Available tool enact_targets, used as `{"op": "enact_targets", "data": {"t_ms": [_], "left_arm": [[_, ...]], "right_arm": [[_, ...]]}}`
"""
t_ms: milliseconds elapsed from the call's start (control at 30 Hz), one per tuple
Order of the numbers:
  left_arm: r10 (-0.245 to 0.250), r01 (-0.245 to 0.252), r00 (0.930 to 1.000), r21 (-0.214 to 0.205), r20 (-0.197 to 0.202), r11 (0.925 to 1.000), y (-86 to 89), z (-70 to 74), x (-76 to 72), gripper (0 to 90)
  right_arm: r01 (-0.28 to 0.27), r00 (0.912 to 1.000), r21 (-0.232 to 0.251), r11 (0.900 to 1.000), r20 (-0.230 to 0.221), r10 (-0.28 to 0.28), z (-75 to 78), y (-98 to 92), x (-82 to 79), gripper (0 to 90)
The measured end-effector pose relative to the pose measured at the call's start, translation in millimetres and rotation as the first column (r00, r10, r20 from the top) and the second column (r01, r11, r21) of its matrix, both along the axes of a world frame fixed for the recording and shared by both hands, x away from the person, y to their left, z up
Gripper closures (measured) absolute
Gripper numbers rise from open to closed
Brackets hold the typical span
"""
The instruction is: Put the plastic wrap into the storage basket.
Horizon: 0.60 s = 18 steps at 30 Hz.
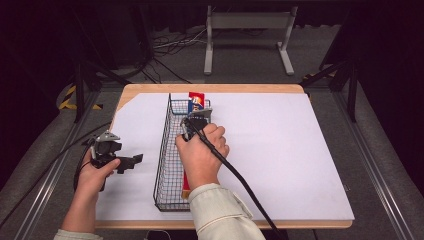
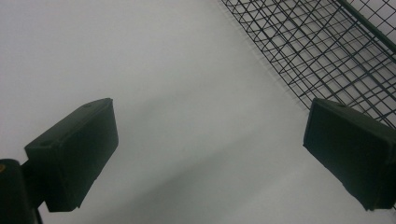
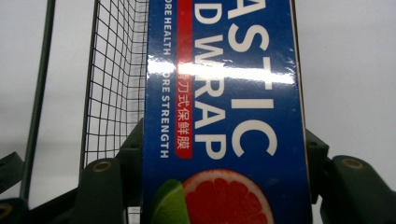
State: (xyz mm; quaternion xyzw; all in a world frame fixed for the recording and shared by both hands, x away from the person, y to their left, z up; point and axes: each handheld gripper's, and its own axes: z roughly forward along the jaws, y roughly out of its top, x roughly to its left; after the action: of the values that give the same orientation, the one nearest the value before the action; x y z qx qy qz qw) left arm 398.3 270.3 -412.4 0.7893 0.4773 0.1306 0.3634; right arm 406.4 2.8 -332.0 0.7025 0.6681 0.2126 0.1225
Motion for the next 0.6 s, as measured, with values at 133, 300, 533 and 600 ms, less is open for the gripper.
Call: {"op": "enact_targets", "data": {"t_ms": [133,300,533,600], "left_arm": [[0.003,-0.003,1.0,-0.002,-0.001,1.0,-0.8,-0.7,0.2,3.8],[0.007,-0.007,1.0,0.013,0.001,0.9999,-0.7,-1.3,0.8,3.8],[0.004,-0.004,1.0,0.018,0.003,0.9998,-0.5,-0.8,0.4,3.8],[0.005,-0.005,1.0,0.026,0.005,0.9996,-0.6,-1.0,0.3,3.7]], "right_arm": [[0.001,1.0,-0.002,1.0,-0.001,-0.001,-7.5,3.0,1.2,40.3],[-0.01,0.9999,-0.009,0.9999,-0.009,0.01,-16.8,5.8,2.3,40.2],[-0.007,0.9998,-0.022,0.9997,-0.018,0.006,-27.5,10.5,4.4,40.2],[-0.003,0.9998,-0.033,0.9995,-0.021,0.003,-29.9,12.2,4.8,40.2]]}}
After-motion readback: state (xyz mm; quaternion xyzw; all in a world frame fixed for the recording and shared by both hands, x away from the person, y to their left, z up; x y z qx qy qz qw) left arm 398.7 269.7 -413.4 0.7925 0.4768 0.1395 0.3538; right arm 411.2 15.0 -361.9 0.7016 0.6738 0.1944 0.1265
